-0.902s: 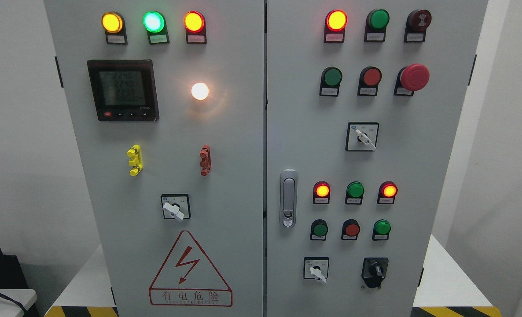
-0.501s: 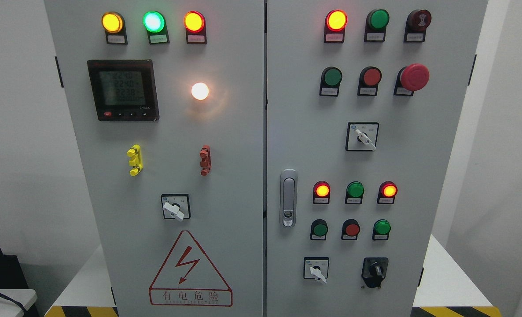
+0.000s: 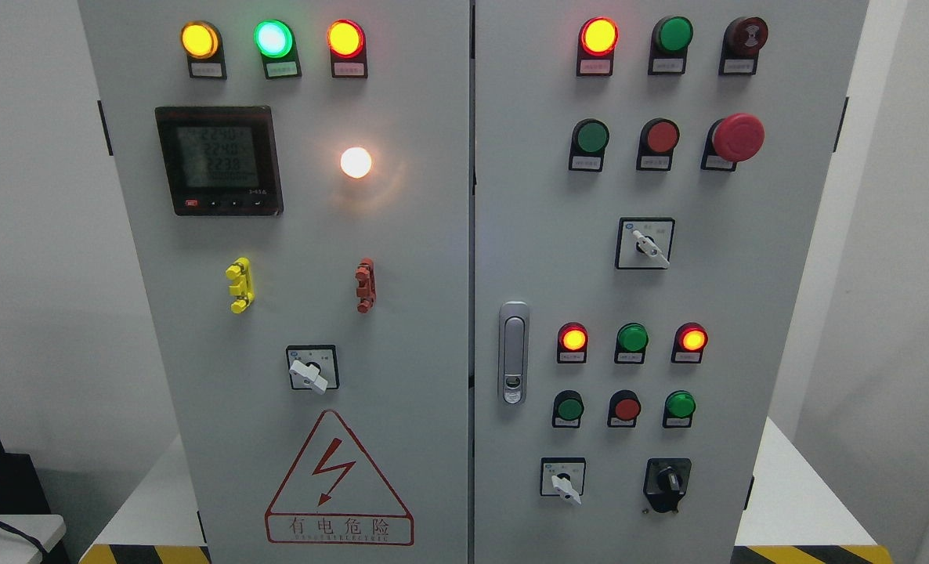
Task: Trip black knob to open circuit
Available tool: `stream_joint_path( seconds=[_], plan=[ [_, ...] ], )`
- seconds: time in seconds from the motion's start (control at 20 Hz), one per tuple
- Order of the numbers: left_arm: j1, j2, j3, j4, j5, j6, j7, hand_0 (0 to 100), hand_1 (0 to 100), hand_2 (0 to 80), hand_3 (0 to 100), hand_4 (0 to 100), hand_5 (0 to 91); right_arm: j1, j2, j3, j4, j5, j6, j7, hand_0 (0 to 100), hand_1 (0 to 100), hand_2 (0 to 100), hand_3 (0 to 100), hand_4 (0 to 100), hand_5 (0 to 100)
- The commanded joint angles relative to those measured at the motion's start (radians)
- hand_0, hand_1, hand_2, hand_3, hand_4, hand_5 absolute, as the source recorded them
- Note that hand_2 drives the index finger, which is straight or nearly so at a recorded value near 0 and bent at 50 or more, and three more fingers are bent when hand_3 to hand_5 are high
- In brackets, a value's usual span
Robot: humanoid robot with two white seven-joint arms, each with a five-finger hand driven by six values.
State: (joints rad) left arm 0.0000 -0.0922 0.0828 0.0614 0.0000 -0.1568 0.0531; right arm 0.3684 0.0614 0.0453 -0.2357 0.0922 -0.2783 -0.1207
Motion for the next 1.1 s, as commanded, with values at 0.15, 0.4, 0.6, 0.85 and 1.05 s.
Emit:
stream_joint_path(
  seconds=[0.15,0.4,0.6,0.85,1.05],
  plan=[
    [-0.008,0.0,0.0,0.0,-0.032,0.0,0.001,12,39,0.0,0,0,0.0,0.128,-0.011,-0.077,-0.299,0.006,-0.148,-0.051,30,44,6,47,56,63],
    [-0.008,0.0,0.0,0.0,-0.032,0.0,0.001,12,39,0.0,0,0,0.0,0.234,-0.018,-0.084,-0.499,0.006,-0.287,-0.172,30,48,20,59,66,74],
    [-0.008,0.0,0.0,0.0,-0.034,0.0,0.001,12,39,0.0,0,0,0.0,0.308,-0.017,-0.082,-0.615,0.015,-0.464,-0.232,30,55,29,67,73,80],
    [-0.008,0.0,0.0,0.0,-0.034,0.0,0.001,12,39,0.0,0,0,0.0,0.325,-0.026,-0.105,-0.665,0.015,-0.631,-0.247,30,60,33,72,77,85],
    [-0.008,0.0,0.0,0.0,-0.032,0.0,0.001,12,39,0.0,0,0,0.0,0.325,-0.029,-0.131,-0.81,0.015,-0.67,-0.246,30,64,37,76,81,88]
  ],
)
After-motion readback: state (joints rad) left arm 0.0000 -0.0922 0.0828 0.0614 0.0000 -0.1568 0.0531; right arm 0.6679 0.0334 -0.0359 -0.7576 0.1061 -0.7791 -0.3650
